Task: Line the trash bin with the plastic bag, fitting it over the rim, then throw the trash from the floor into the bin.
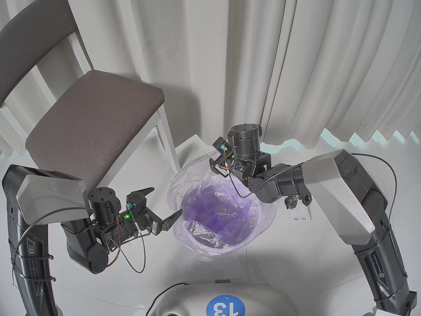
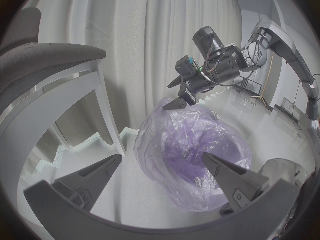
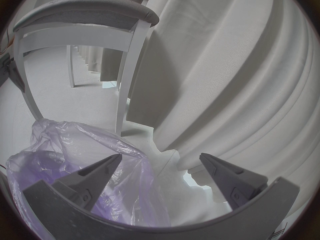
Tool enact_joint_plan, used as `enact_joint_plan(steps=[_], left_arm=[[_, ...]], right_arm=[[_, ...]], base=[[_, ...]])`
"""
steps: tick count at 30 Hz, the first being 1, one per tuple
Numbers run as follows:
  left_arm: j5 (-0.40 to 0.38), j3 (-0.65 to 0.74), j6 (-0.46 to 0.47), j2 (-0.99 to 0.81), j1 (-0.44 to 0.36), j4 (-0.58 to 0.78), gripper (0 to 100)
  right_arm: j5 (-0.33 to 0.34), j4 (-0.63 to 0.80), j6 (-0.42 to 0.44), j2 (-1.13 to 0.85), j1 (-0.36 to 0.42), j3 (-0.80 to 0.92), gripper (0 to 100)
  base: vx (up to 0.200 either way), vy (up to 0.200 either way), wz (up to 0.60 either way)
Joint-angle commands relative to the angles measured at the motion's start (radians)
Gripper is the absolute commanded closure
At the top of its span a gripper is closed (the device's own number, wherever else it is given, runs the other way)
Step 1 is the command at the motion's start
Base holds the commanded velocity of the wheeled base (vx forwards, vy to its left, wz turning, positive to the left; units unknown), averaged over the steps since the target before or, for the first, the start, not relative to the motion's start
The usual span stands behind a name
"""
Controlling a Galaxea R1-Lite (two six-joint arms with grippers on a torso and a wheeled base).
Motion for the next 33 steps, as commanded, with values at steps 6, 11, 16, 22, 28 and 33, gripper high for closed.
enact_joint_plan(steps=[6, 11, 16, 22, 28, 33], left_arm=[[-0.001, 0.006, -0.001, -0.004, -0.006, -0.018, 0], [0.002, -0.007, -0.007, -0.01, -0.007, -0.018, 0], [0.019, -0.067, -0.056, 0.007, -0.052, -0.018, 0], [0.183, -0.184, -0.131, 0.065, -0.111, -0.018, 0], [0.424, -0.293, -0.131, 0.136, -0.157, -0.018, 0], [0.428, -0.293, -0.136, 0.128, -0.154, -0.018, 0]], right_arm=[[0.007, 0.006, 0.008, -0.046, 0.001, 0.069, 0], [0.027, 0.02, 0.017, -0.141, 0.011, 0.182, 0], [0.03, 0.063, 0.106, -0.213, 0.017, 0.25, 0], [0.024, 0.024, 0.168, -0.276, 0.014, 0.431, 0], [0.016, -0.078, 0.267, -0.302, 0.011, 0.575, 0], [0.015, -0.217, 0.304, -0.313, -0.014, 0.662, 0]], base=[[0.0, 0.0, 0.0], [0.0, 0.0, 0.0], [0.0, 0.0, 0.0], [0.0, 0.0, 0.0], [0.0, 0.0, 0.0], [0.0, 0.0, 0.0]])
